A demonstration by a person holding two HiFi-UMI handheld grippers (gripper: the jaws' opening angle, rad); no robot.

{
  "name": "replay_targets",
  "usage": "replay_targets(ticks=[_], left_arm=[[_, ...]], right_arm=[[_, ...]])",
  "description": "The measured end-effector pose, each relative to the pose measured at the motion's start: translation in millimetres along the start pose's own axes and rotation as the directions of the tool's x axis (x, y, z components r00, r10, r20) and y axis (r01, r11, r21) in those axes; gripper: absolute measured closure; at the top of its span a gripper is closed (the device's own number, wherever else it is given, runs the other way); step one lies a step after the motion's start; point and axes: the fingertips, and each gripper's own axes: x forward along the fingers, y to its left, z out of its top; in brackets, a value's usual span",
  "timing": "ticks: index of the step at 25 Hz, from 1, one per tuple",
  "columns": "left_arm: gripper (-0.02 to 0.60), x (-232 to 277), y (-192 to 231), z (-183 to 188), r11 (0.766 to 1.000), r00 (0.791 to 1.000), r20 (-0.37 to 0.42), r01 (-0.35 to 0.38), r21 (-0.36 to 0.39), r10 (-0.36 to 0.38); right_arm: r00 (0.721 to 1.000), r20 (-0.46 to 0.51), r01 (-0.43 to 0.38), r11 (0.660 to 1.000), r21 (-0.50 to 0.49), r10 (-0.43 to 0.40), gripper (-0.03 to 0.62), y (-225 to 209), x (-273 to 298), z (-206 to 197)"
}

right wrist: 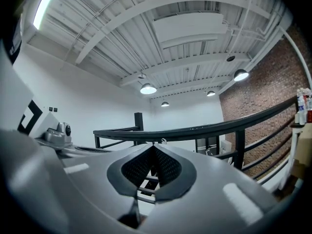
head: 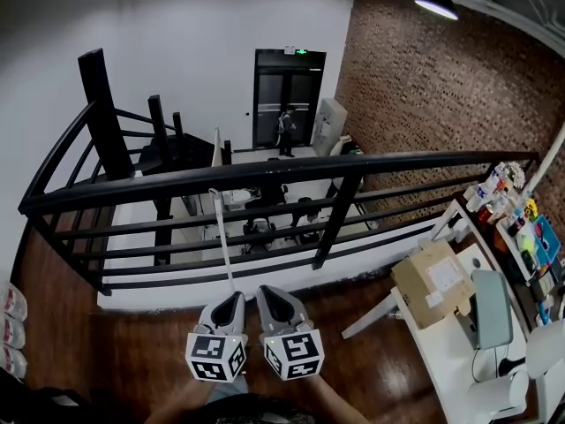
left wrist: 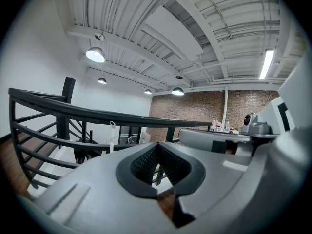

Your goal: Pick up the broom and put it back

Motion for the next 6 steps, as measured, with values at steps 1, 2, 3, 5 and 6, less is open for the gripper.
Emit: replay_targets(ticks=[1,2,3,5,6], left_arm=[[0.577,-1.9,-1.3,-0.6,1.0,1.0,0.0,0.001,0.002,-0.001],[0.577,-3.9,-2.5,-1.6,1.0,1.0,-0.002,0.001,0.003,-0.001],[0.577,-6.0,-3.9,-2.7,1.0,1.0,-0.004,0.002,0.004,-0.002],[0.577,-10.3,-6.8,-5.1,1.0,1.0,-0.009,0.004,0.004,-0.004],[0.577,-12.4,-8.3,-6.2,1.0,1.0,-0.011,0.005,0.004,-0.005]], right_arm=[[1.0,-0.002,0.0,1.0,-0.002,0.0,0.594,0.9,-1.9,-1.2],[1.0,-0.005,0.001,1.0,-0.004,-0.001,0.594,1.8,-3.8,-2.4],[1.0,-0.007,0.001,1.0,-0.004,-0.001,0.594,2.6,-5.9,-3.4],[1.0,-0.008,0.001,1.0,-0.003,-0.001,0.594,4.5,-10.0,-4.4],[1.0,-0.009,0.001,1.0,-0.003,-0.001,0.594,5.4,-12.0,-4.6]])
